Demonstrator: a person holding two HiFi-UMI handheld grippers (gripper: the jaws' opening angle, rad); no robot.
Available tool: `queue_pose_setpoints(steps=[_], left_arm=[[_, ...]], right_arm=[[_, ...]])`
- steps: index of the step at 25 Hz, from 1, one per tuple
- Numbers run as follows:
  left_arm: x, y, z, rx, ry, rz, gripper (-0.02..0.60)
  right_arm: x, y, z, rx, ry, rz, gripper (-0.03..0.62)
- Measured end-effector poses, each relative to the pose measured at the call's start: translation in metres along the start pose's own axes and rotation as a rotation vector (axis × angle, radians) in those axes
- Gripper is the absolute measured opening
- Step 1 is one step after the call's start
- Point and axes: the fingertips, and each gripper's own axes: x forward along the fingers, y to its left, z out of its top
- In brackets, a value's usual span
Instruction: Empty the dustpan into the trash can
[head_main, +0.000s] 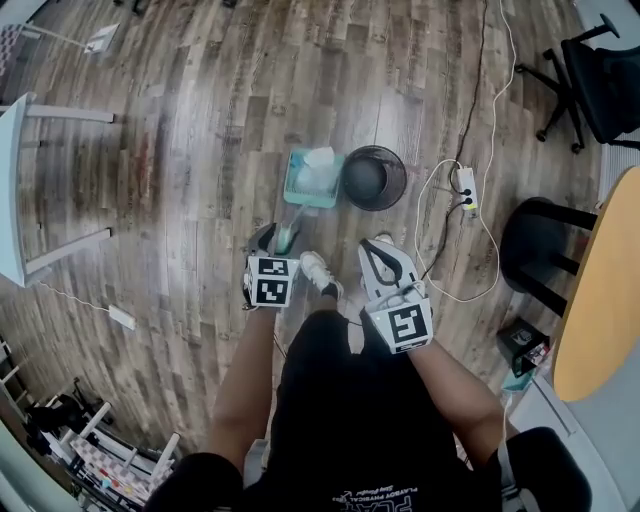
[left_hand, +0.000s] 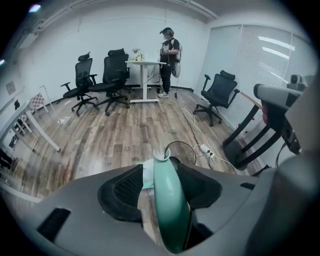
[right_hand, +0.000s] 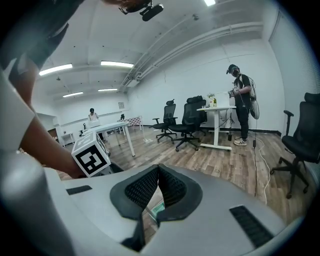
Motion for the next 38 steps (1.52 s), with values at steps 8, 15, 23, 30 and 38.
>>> queue_pose_setpoints(steps=[8, 15, 23, 30, 38], left_arm=[[0.019, -0.001, -0.002, -0.044, 0.02, -0.016, 0.221], [0.03, 0.005, -0.007, -0.064, 0.046, 0.026, 0.132], [0.032, 0.004, -0.011, -0.01, 0.055, 0.098, 0.098], [0.024, 0.004, -0.02, -0.03, 0.04, 0.129, 0.097], [-0.015, 0.008, -0.032, 0.001, -0.003, 0.159, 0.097]], right_arm=[[-0.003, -0.007, -0.014, -0.001, 0.03, -0.006, 0.023], [-0.008, -0.013, -0.02, 0.013, 0.052, -0.013, 0.023], [-0.008, -0.021, -0.024, 0.017, 0.063, -0.026, 0.023], [-0.015, -0.018, -0.023, 0.013, 0.061, -0.026, 0.023], [-0.022, -0.002, -0.021, -0.003, 0.062, -0.025, 0.023]])
